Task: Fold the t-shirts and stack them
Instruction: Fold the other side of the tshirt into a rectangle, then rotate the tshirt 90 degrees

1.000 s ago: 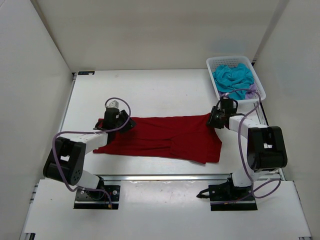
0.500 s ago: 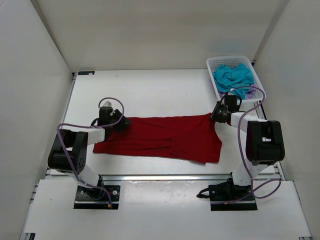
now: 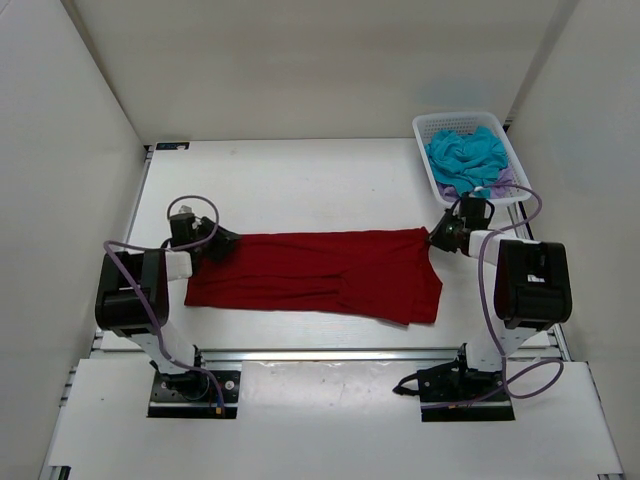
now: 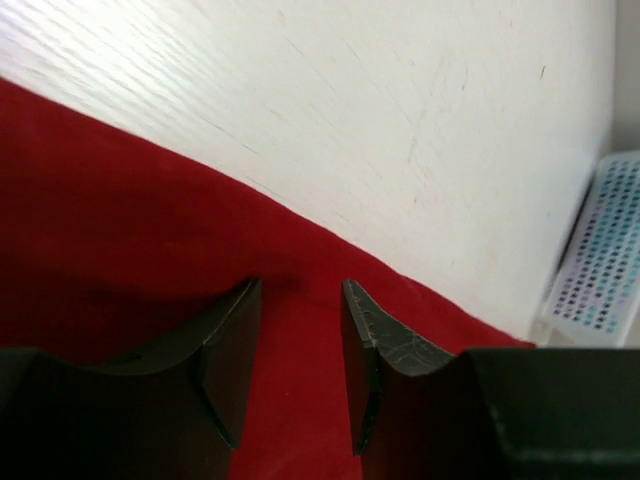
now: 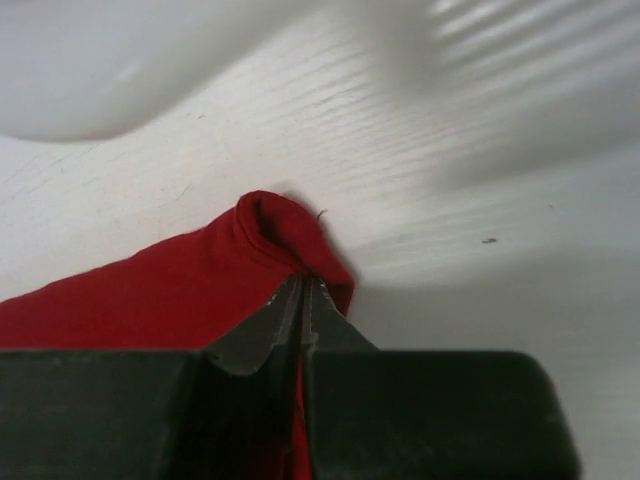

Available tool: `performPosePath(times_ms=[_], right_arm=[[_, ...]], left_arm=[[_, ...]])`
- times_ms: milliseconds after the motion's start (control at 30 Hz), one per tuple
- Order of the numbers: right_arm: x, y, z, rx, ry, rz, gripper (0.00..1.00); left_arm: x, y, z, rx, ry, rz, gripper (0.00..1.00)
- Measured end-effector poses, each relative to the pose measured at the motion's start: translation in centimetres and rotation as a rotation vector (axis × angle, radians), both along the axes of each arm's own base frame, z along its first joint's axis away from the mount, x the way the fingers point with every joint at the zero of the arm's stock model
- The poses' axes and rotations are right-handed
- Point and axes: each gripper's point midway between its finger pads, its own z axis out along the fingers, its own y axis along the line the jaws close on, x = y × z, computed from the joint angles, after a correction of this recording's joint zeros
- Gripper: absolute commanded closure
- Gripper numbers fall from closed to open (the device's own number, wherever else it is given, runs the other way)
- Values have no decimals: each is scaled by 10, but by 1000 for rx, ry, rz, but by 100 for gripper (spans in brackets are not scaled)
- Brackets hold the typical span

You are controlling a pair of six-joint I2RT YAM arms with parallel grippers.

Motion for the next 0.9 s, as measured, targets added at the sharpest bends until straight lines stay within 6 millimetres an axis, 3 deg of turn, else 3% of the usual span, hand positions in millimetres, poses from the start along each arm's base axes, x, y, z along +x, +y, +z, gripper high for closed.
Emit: performPosePath(times_ms=[167, 300, 433, 500, 533, 600, 633, 700, 800, 900], right_arm=[[-1, -3, 0, 31, 7, -19, 98], [1, 0, 3, 36, 4, -12, 74], [-2, 5, 21, 10, -23, 1, 67], [-3, 14, 47, -6, -84, 19, 71], [-5, 22, 64, -15, -135, 35, 79], [-15, 40, 83, -17, -199, 78, 83], [-24, 52, 87, -12, -219, 108, 90], [-45, 79, 80, -4, -212, 186, 97], [-82, 116, 46, 21, -110, 307, 99], [-117, 128, 8, 20, 22, 369, 99]], left_arm=[[-2, 14, 0, -67, 2, 53, 51], [-3, 10, 2, -70, 1, 46, 51], [-6, 1, 19, -44, -30, 18, 47], [-6, -8, 37, -17, -75, -8, 47], [-6, -16, 51, 2, -114, -29, 46], [-8, -31, 72, 28, -173, -74, 46], [-11, -41, 82, 42, -206, -106, 46], [-20, -64, 98, 65, -258, -173, 46], [-41, -104, 113, 99, -311, -295, 45], [-67, -138, 115, 117, -338, -417, 45]])
